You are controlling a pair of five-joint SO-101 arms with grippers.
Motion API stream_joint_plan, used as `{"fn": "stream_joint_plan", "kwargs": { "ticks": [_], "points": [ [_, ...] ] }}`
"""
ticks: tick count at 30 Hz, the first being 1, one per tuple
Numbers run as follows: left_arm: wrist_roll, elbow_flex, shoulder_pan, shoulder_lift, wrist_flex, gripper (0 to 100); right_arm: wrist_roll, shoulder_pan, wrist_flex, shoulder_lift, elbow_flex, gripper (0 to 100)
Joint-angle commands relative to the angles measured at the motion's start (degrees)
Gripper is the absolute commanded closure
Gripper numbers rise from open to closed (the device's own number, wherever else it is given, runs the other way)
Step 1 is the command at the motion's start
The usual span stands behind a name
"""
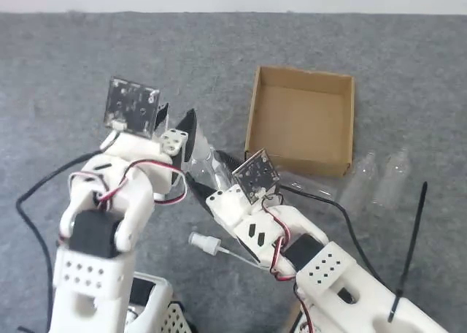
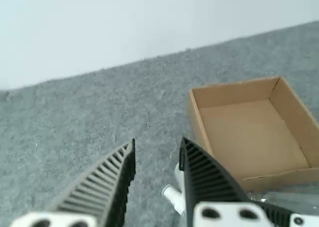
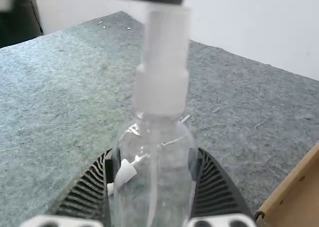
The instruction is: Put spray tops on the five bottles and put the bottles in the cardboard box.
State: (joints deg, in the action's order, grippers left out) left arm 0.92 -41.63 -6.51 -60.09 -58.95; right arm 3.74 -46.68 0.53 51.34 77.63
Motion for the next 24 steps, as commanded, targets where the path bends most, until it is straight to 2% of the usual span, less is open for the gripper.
{"fn": "stream_joint_plan", "kwargs": {
  "ticks": [1,5,9,11,13,18,24],
  "points": [
    [-0.18,3.38,1.85,-10.99,-2.02,86,0.35,1.80,1.27,2.68,-1.41,99.3],
    [-0.62,-4.00,2.11,-19.16,-2.29,86,0.26,6.81,0.22,2.68,-3.87,99.3],
    [-0.70,-14.46,2.02,-23.65,1.93,86,0.44,13.14,-9.36,2.07,-13.63,99.3],
    [-0.62,-19.03,0.88,-25.23,4.04,86,0.53,15.60,-12.79,1.98,-18.73,99.3],
    [-0.62,-23.60,-3.08,-26.46,6.15,85,0.35,16.84,-14.99,1.89,-23.03,99.3],
    [-2.99,-30.90,-11.52,-29.01,8.35,73,0.35,15.78,-19.03,-5.41,-32.09,99.3],
    [-3.16,-34.59,-9.32,-29.10,12.75,73,0.26,10.86,-21.93,-14.29,-38.42,99.3]
  ]
}}
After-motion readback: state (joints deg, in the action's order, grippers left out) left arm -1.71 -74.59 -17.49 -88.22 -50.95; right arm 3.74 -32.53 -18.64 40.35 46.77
